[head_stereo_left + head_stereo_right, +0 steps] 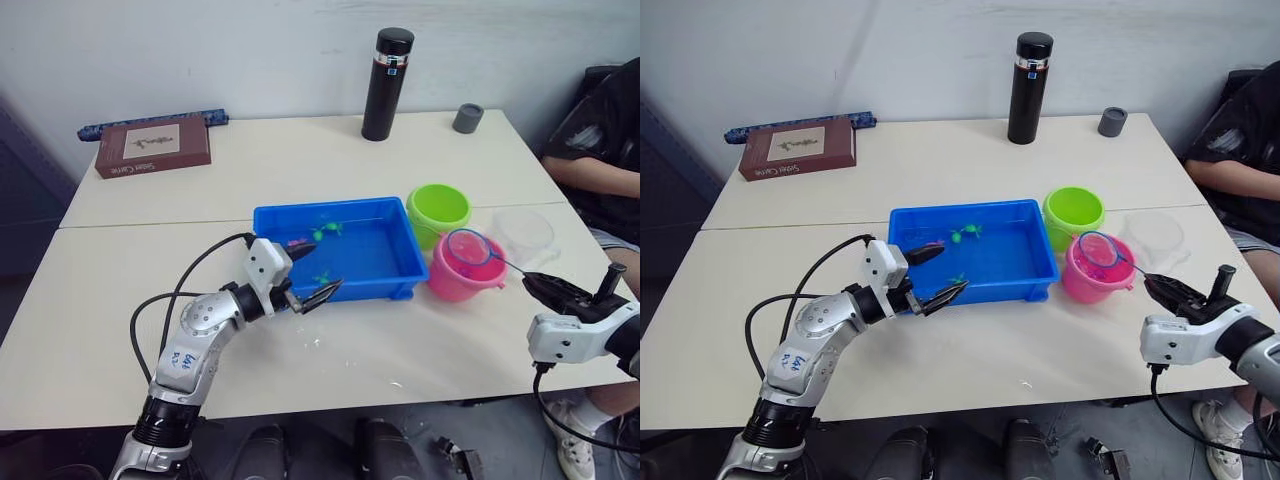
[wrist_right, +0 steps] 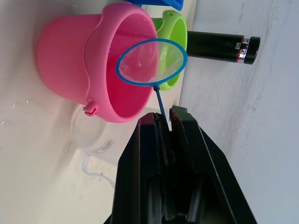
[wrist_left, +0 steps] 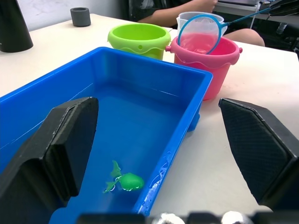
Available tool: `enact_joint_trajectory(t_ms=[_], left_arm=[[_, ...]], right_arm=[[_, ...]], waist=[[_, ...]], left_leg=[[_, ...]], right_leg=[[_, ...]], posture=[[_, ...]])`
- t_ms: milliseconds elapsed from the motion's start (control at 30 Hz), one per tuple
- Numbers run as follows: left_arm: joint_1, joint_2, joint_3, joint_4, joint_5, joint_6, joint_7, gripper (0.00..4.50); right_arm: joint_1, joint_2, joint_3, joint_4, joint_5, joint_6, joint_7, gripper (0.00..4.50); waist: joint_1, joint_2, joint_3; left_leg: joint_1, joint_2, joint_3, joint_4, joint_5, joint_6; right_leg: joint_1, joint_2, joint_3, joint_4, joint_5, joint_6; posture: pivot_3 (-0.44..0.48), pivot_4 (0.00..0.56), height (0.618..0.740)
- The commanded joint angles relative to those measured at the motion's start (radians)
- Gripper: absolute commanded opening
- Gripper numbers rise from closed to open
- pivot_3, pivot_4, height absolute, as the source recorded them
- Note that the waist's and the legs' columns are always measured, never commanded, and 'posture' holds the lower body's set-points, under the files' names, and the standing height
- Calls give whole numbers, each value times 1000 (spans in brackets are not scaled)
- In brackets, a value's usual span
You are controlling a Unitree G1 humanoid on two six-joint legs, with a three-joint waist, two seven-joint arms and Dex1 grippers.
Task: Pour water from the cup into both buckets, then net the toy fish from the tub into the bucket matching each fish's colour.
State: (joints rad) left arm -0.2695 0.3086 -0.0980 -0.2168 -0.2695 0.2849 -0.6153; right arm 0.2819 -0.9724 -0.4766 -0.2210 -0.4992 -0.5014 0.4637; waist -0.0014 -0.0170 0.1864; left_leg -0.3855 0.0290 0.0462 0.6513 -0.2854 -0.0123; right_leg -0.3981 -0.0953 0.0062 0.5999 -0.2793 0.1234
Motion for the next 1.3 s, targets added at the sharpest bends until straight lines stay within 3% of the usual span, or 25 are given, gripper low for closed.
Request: enact_joint_trajectory(t_ms=[33,333,600,767,933,1100,1300], left_arm=[[4,0,3,-24,-3,-21,0,4445],[14,1,4,-39,-4,-12,9,4445],[37,-3,24,-63,19,2,71,4445],[67,-11,50,-96,36,22,144,4445],[133,-28,84,-161,61,66,240,4445],[173,-37,98,-213,91,113,322,4445],[217,-46,111,-265,109,154,382,4445]], right_arm=[[-27,-3,-19,-1,24,17,-11,0],[-127,-20,-18,-36,109,105,41,0],[-446,97,157,-215,493,590,166,0],[-626,213,289,-312,806,1066,197,0],[-791,354,318,-252,1039,1439,150,0],[-856,392,324,-205,1124,1594,129,0],[-878,409,360,-169,1148,1627,128,0]], waist=[[0,0,0],[-2,0,0],[-5,0,0],[-1,0,0],[-1,0,0],[1,0,0],[-1,0,0]], left_leg=[[0,0,0,0,0,0],[0,0,0,0,0,0],[1,1,0,1,0,0],[0,1,-4,1,0,0],[0,2,-10,2,0,0],[-1,2,-10,0,0,0],[-2,1,-9,0,-1,1]], right_leg=[[0,0,0,0,0,0],[1,0,0,0,0,1],[1,0,0,1,1,1],[2,0,-1,1,0,1],[1,-2,-1,2,0,1],[-1,-4,-2,3,0,0],[-2,-5,-2,2,0,0]], posture=[[0,150,740],[0,150,740],[0,150,740],[0,150,740],[0,150,740],[0,150,740],[0,150,740]])
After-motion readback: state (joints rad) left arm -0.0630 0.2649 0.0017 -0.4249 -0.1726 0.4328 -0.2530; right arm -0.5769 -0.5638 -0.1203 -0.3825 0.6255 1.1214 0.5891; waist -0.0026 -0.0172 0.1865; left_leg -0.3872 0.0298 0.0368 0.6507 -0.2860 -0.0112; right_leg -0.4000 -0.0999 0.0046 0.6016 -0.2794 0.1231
